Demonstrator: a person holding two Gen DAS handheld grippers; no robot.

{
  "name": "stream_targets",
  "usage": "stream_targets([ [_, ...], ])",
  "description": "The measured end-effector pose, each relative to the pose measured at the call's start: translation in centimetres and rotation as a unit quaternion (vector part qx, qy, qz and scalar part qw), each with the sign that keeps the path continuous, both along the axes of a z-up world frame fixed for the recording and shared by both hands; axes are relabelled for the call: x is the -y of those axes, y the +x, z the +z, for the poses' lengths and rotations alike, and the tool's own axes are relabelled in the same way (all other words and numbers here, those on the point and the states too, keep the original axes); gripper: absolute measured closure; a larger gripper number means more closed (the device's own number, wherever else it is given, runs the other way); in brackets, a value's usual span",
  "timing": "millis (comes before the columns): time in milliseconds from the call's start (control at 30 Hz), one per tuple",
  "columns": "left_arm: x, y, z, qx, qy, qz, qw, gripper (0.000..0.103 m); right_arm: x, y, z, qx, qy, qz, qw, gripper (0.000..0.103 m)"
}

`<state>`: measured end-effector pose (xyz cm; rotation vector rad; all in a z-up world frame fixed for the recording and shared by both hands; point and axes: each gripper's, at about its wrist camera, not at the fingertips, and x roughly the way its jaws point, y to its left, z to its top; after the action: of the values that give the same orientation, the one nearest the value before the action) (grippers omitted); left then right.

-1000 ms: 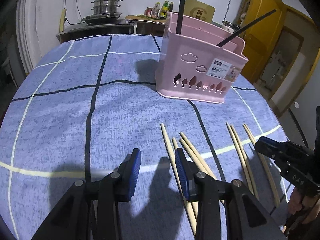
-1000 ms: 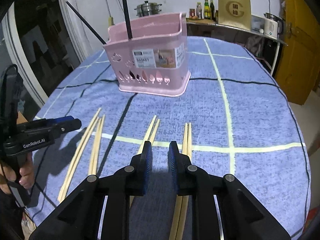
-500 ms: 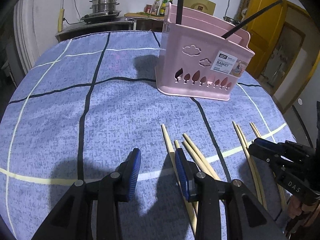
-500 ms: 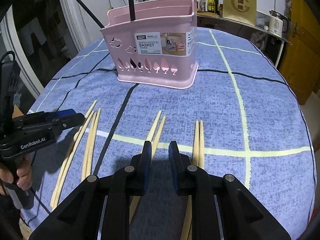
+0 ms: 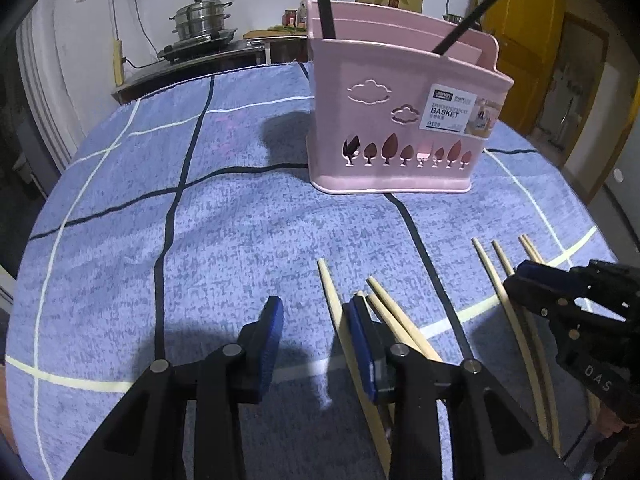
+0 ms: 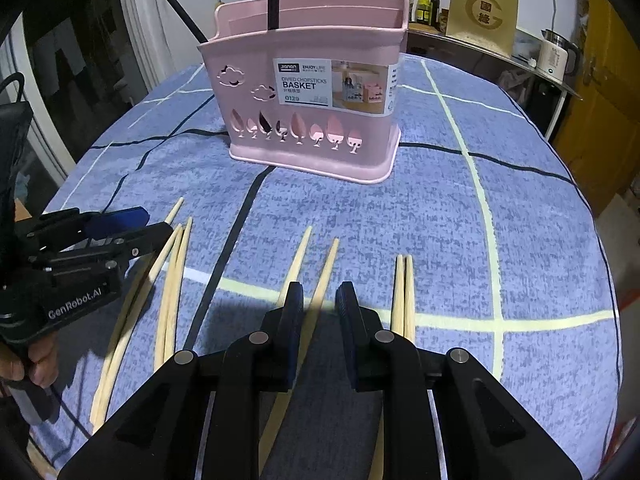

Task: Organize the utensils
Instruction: 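Close the left tool on a wooden chopstick while the right tool grasps another, then lift both wooden chopsticks and carry them over the pink basket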

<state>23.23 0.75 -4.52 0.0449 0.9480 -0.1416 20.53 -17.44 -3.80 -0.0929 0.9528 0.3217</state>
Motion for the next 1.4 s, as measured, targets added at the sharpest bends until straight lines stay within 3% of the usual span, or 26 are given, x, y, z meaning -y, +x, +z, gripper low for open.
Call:
stream_targets([
  [167, 0.6, 0.3, 0.1, -0.001, 0.012, -0.007, 0.9999, 0.092, -0.4, 0.8, 0.0, -0.003, -0.005, -0.001, 1.0, 0.089],
  [367, 1.1, 0.6, 0.0, -0.001, 0.023, -0.016, 0.9996, 0.097, -0.8, 1.4, 0.0, -0.005, -0.006, 0.003, 1.0, 0.098],
  [533, 0.4, 0.9, 0.7, -0.001, 0.001, -0.016, 0.9999, 0.097, -0.1, 1.2, 1.0, 0.005, 0.013, 0.003, 1.0, 0.098],
  [833, -0.8, -0.3, 6.1, 0.048, -0.038, -0.019, 0.998, 0.097, 0.7, 0.2, 5.5, 0.05, 0.049, 0.007, 0.997, 0.098],
  [1167, -2.2, -2.2, 13.4, 0.12, -0.067, -0.022, 0.9903, 0.097, 1.4, -1.3, 11.1, 0.111, 0.08, 0.006, 0.99, 0.098],
  [1400, -2.5, -3.0, 15.4, 0.144, -0.091, -0.031, 0.9848, 0.097, 2.0, -2.1, 12.4, 0.131, 0.087, 0.004, 0.988, 0.098],
])
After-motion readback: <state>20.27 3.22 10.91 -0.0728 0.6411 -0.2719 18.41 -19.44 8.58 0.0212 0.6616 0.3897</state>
